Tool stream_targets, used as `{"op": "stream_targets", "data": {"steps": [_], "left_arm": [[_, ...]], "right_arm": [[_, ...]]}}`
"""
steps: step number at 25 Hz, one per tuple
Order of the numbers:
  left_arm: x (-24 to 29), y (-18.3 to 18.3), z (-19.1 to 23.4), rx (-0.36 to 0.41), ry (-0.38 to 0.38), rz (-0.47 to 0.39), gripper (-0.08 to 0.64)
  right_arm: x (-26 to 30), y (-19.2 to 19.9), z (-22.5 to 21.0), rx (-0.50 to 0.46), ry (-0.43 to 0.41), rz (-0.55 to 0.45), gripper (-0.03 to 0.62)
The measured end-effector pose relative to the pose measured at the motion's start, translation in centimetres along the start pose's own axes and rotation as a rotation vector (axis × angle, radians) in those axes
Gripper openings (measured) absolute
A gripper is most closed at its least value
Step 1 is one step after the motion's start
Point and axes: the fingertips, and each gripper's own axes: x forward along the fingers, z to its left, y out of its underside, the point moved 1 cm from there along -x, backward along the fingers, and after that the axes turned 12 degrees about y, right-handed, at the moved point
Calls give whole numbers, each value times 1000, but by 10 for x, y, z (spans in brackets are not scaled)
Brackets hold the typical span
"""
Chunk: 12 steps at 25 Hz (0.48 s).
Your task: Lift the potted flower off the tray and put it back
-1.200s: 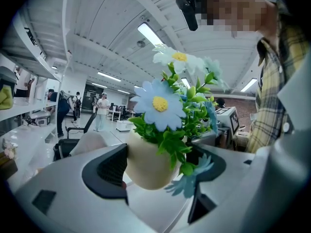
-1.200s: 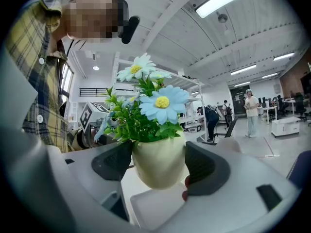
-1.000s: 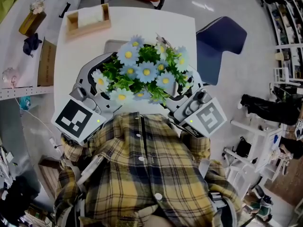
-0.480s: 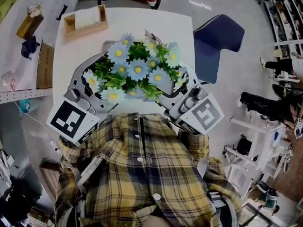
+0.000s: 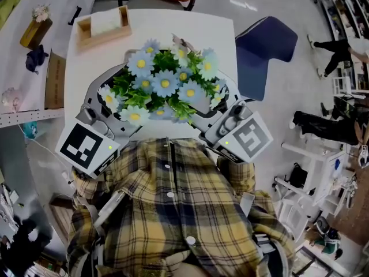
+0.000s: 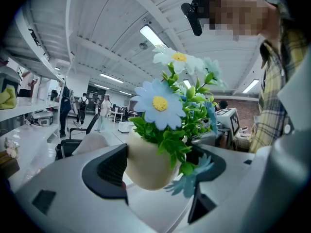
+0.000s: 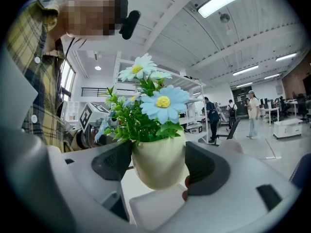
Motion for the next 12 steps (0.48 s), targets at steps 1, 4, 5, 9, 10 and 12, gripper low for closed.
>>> {"op": "stream_targets", "data": {"steps": [1,4,5,9,10,12], "left_arm": [[0,0,0,1,1,1,367],[0,1,0,4,2,2,367],[0,1,0,5,2,1,367],[-1,0,0,7,3,1,367],[-1,0,0,7,3,1,367],[-1,1,0,8,1,2,367]], "right_arm": [[0,-1,-1,-7,4,-9,344],[0,1,-1,-1,7,-9,344],[0,0,-1,0,9,-14,344],[1,-1,-2,-6,13,-25,344],[1,-1,-1,-5,13,-24,344],[0,1,0,4,10,-10,344]]}}
